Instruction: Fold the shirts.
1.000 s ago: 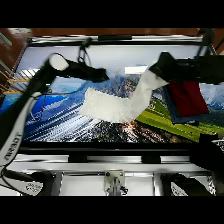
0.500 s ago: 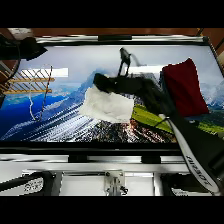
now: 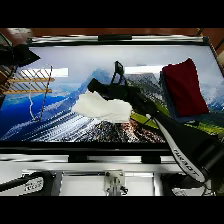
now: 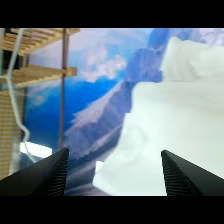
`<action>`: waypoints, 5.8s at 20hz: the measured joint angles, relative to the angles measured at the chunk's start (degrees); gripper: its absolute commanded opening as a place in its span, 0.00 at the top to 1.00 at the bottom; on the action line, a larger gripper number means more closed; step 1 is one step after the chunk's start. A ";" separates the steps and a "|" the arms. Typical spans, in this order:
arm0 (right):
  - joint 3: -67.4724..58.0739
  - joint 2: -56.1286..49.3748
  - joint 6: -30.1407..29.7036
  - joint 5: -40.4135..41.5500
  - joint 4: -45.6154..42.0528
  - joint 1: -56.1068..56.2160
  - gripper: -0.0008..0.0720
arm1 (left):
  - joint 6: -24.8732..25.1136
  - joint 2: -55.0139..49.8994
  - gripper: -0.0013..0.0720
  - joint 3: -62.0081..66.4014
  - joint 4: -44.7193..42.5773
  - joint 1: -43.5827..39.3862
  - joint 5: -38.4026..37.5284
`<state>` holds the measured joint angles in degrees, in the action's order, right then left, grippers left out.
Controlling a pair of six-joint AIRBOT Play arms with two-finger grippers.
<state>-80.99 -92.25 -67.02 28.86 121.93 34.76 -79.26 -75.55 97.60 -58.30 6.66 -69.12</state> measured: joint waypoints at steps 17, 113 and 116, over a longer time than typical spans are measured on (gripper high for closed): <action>8.68 -5.11 -15.47 33.46 5.60 -23.23 0.20 | 1.60 0.00 0.93 -1.14 0.00 0.09 -0.37; -20.85 3.13 -6.56 55.95 -31.67 -21.24 0.20 | -9.94 -14.21 0.03 -1.25 -34.51 -23.34 -10.97; -20.85 2.99 -6.69 56.13 -31.15 -21.11 0.20 | -10.12 -14.29 0.03 -1.25 -34.62 -23.39 -11.02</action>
<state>-101.84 -89.25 -73.71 84.99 90.78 13.65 -89.38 -89.84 96.36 -92.92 -16.73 -80.14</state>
